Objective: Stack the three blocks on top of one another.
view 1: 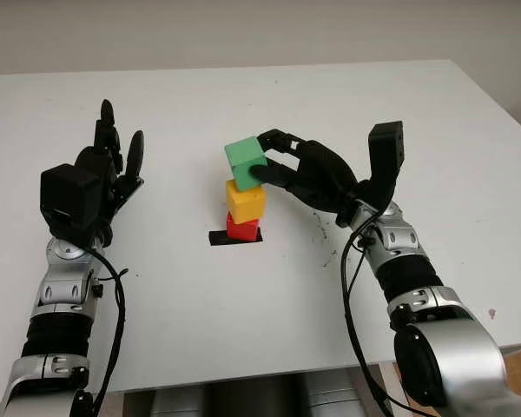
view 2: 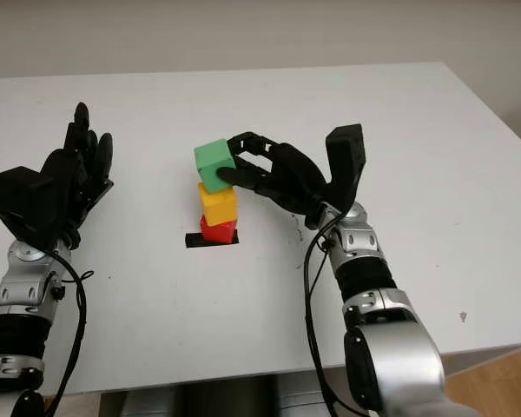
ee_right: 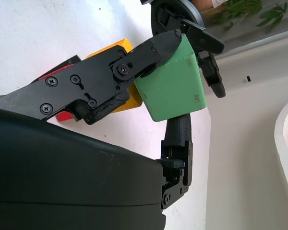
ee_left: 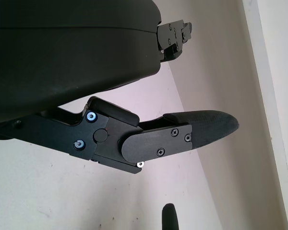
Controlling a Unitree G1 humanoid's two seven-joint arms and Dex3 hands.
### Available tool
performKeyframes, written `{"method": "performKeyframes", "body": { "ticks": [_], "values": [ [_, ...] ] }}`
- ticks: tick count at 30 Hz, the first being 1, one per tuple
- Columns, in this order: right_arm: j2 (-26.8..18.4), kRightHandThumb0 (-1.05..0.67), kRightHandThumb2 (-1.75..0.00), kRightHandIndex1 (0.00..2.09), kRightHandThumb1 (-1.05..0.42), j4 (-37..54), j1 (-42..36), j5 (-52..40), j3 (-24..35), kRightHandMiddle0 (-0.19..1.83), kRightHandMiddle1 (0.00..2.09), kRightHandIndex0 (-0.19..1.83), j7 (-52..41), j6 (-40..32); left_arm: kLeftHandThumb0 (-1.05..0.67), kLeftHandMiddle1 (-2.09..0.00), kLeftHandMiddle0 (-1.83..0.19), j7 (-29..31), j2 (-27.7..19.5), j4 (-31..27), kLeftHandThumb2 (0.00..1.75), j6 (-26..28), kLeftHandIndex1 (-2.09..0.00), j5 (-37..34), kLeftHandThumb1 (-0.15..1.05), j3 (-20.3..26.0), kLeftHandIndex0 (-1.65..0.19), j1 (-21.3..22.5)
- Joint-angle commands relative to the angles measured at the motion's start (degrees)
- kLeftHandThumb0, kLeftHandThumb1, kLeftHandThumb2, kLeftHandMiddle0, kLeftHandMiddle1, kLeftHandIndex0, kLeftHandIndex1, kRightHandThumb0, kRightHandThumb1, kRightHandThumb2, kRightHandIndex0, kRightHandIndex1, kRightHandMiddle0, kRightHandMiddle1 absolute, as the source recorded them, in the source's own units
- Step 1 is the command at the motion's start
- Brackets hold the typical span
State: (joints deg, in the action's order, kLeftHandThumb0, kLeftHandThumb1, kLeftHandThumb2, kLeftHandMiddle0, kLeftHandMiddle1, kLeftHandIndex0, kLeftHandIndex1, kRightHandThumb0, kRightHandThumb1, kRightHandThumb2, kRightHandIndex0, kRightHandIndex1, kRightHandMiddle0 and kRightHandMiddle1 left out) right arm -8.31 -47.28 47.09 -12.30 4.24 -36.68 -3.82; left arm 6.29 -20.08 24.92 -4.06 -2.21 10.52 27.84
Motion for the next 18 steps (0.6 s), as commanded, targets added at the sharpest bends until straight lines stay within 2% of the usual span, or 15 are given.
{"method": "performKeyframes", "body": {
  "ticks": [1, 18],
  "values": [
    [-0.1, -0.45, -0.05, 0.05, -1.0, 0.7, 0.0, 0.5, -0.3, 0.29, 1.58, 0.18, -0.3, 1.1, -0.79, 0.0, 0.19, 0.1, -0.8, -1.2, 0.61, -0.3, 0.0, 0.0, 1.05, 0.4, 0.19, 0.3],
    [-1.0, -0.46, -0.05, 0.06, -0.98, 3.4, -2.0, 5.6, -3.3, 0.33, 1.57, 0.2, 2.0, 4.6, -0.79, 0.0, 0.19, -0.2, -0.8, -1.4, 0.62, -0.3, 0.0, 0.3, 1.05, 0.4, 0.19, 0.1]
  ]
}}
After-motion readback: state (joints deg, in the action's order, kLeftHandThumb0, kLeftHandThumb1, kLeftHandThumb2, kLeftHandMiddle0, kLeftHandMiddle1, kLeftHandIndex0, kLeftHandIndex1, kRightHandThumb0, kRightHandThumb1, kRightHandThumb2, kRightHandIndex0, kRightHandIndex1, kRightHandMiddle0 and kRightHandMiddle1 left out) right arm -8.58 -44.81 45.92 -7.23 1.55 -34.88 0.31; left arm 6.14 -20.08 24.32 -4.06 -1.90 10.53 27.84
